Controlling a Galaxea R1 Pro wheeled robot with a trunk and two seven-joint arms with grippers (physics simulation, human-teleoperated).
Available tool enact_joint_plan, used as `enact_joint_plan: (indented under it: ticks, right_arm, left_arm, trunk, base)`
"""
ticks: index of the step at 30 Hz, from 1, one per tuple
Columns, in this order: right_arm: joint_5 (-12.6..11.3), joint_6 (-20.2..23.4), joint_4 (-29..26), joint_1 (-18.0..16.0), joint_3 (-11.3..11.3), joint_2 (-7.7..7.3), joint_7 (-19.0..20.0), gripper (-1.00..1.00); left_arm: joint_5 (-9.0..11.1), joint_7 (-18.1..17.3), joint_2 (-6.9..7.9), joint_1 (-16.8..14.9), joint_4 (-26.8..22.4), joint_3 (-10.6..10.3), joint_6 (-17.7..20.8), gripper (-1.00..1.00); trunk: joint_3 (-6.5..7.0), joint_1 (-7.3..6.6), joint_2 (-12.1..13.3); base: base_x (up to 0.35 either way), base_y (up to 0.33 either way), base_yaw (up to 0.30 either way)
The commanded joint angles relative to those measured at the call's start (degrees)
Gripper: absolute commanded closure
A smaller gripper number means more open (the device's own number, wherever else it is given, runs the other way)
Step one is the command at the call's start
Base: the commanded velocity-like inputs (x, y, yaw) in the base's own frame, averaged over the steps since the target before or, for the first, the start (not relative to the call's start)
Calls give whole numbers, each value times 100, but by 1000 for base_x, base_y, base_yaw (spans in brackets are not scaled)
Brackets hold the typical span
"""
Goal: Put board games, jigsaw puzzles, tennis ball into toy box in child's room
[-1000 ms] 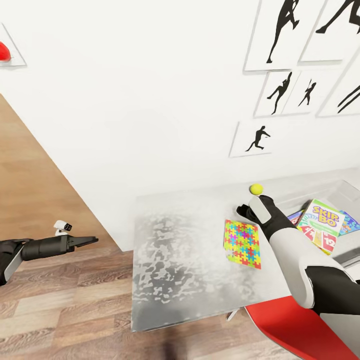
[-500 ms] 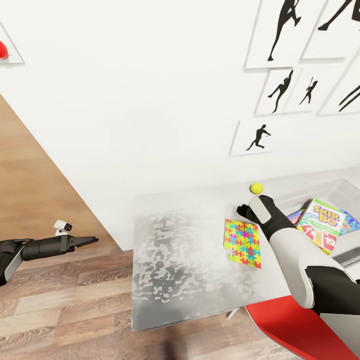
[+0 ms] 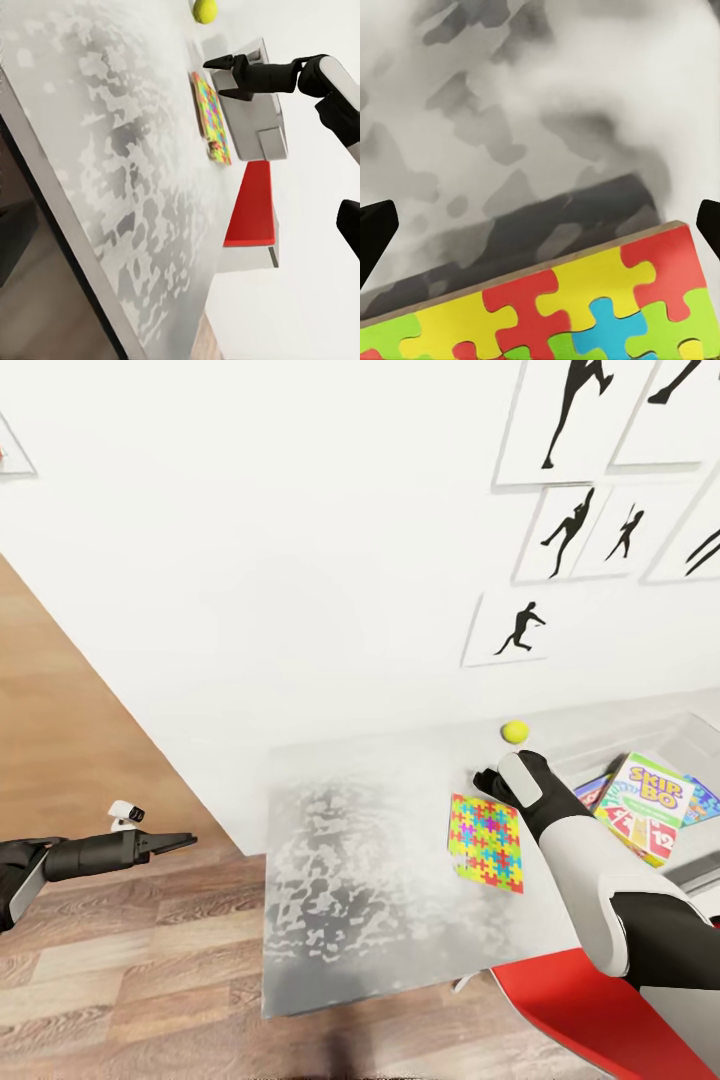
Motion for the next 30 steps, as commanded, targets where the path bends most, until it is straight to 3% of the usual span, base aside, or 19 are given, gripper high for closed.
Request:
enact_joint_plan:
  ticks: [1,12,30]
  right_arm:
    - [-44,17,-9,-3,-4,-1,-40,-100]
    - [-44,17,-9,-3,-4,-4,-40,-100]
    - [-44,17,-9,4,-4,-3,-40,-100]
  left_arm:
    - [32,-16,7,-6,2,-37,60,-100]
    - [32,-16,6,-8,2,-33,63,-100]
    - [32,-16,11,-6,2,-31,64,-100]
  trunk:
    - [-17,3,-11]
    - [-89,3,-11]
    - [-98,3,-11]
  base:
    - [0,0,0]
    - [-26,0,0]
    - [-42,0,0]
